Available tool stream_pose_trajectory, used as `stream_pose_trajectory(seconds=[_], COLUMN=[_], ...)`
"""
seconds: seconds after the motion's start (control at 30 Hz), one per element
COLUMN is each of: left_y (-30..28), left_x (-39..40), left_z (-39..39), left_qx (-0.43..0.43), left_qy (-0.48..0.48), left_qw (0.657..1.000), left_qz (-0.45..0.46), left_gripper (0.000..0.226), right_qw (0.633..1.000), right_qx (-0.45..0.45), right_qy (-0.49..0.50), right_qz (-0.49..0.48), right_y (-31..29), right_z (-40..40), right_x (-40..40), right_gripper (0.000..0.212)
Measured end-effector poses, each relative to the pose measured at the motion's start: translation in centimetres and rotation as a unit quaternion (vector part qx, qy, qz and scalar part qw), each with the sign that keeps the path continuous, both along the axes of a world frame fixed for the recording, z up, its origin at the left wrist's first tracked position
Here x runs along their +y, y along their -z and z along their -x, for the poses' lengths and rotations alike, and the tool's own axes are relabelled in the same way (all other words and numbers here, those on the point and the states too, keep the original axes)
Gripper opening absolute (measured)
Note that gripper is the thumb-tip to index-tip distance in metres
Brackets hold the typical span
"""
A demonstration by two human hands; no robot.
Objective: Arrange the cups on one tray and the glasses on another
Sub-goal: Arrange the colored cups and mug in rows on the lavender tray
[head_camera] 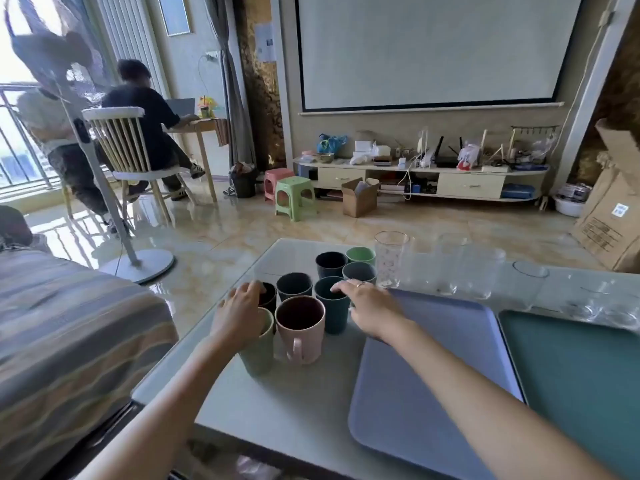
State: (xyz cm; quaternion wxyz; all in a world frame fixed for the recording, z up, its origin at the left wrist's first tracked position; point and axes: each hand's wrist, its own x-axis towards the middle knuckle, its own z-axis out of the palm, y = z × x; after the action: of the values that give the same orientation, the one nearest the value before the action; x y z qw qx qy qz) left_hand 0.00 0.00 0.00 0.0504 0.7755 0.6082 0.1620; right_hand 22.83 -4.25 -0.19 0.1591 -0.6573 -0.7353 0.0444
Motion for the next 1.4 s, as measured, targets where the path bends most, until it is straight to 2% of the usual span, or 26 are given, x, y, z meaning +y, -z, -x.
stream_pose_trajectory(seconds=[0.1, 0.17, 0.3, 0.4, 0.6, 0.73, 0.8, 0.9, 1.0, 1.2, 1.4], left_y=[0.6, 0.9, 2.6, 3.2, 3.0, 3.7, 3.7, 3.8, 3.9, 3.7, 3.5], left_x=[0.8, 1.7, 4.2, 5.7, 6.1, 6.2, 6.1, 6.1, 6.3, 6.7, 7.3], left_z=[1.7, 2.3, 3.6, 3.6, 2.1, 2.0, 2.0, 1.9, 1.9, 1.7, 1.3], left_qx=[-0.019, 0.007, -0.013, -0.027, 0.059, 0.072, 0.064, 0.051, 0.045, 0.059, 0.086], left_qy=[-0.047, -0.042, 0.03, 0.061, 0.04, 0.04, 0.038, 0.034, 0.04, 0.044, 0.06], left_qw=[0.999, 0.999, 0.999, 0.997, 0.997, 0.995, 0.996, 0.997, 0.996, 0.993, 0.987], left_qz=[-0.009, -0.007, 0.023, 0.036, 0.034, 0.051, 0.051, 0.056, 0.066, 0.096, 0.123], left_gripper=[0.047, 0.046, 0.051, 0.048, 0.038, 0.038, 0.032, 0.026, 0.026, 0.015, 0.009], right_qw=[0.998, 0.997, 0.996, 0.997, 0.998, 0.999, 1.0, 0.994, 0.984, 0.987, 0.98], right_qx=[-0.04, -0.042, -0.046, -0.03, -0.017, -0.029, -0.016, 0.038, 0.023, -0.009, -0.026], right_qy=[0.036, 0.049, 0.055, 0.054, 0.058, 0.034, 0.017, -0.003, 0.023, 0.144, 0.193], right_qz=[0.027, 0.048, 0.059, 0.054, 0.024, 0.015, -0.006, -0.102, -0.177, -0.071, -0.03], right_y=[0.8, 1.7, 2.9, 3.4, 3.7, 3.8, 3.4, 2.0, 0.8, 2.1, 4.1], right_z=[0.9, 1.0, 1.2, 1.0, 0.7, 0.1, -0.6, -3.0, -6.8, -11.7, -11.8], right_x=[1.4, 2.3, 3.3, 3.8, 4.5, 4.5, 3.8, 1.7, 0.3, 2.7, 5.1], right_gripper=[0.066, 0.066, 0.054, 0.037, 0.025, 0.024, 0.026, 0.029, 0.024, 0.021, 0.025])
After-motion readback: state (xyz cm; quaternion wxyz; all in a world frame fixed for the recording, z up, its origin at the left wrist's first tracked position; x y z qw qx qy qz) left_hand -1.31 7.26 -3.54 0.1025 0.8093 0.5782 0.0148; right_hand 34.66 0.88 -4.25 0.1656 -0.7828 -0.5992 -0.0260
